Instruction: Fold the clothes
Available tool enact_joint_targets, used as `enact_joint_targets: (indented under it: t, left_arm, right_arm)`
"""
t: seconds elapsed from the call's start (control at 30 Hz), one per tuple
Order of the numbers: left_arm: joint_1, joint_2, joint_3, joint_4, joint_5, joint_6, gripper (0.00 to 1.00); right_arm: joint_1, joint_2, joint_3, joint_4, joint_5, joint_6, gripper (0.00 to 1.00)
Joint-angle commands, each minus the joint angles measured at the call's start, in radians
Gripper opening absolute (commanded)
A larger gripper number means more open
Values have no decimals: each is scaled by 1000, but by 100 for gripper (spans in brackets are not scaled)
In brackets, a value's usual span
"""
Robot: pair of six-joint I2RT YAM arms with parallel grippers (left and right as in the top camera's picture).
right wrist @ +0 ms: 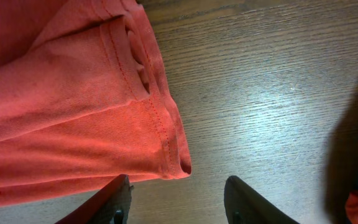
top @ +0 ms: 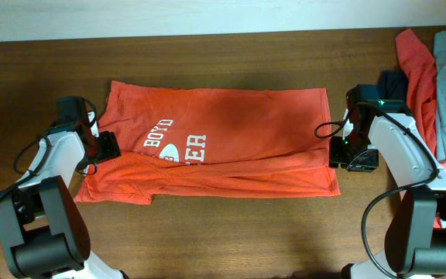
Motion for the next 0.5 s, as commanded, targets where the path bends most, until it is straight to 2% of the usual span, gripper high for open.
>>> enact_joint_targets:
  t: [0.0, 0.1, 0.23, 0.47]
  left_arm:
    - [-2, 9, 1, 3, -10, 19, 66]
    - [-2, 9, 1, -1, -10, 19, 62]
    - [-2, 9, 1, -10, -7, 19, 50]
    - [-2, 9, 1, -8, -7, 19, 42]
  right_arm:
    - [-6, -10, 13, -3, 16, -6, 53]
    - [-6, -10, 13, -3, 16, -6, 53]
    - [-6, -10, 13, -3, 16, -6, 53]
    - [-6, -10, 13, -3, 16, -6, 53]
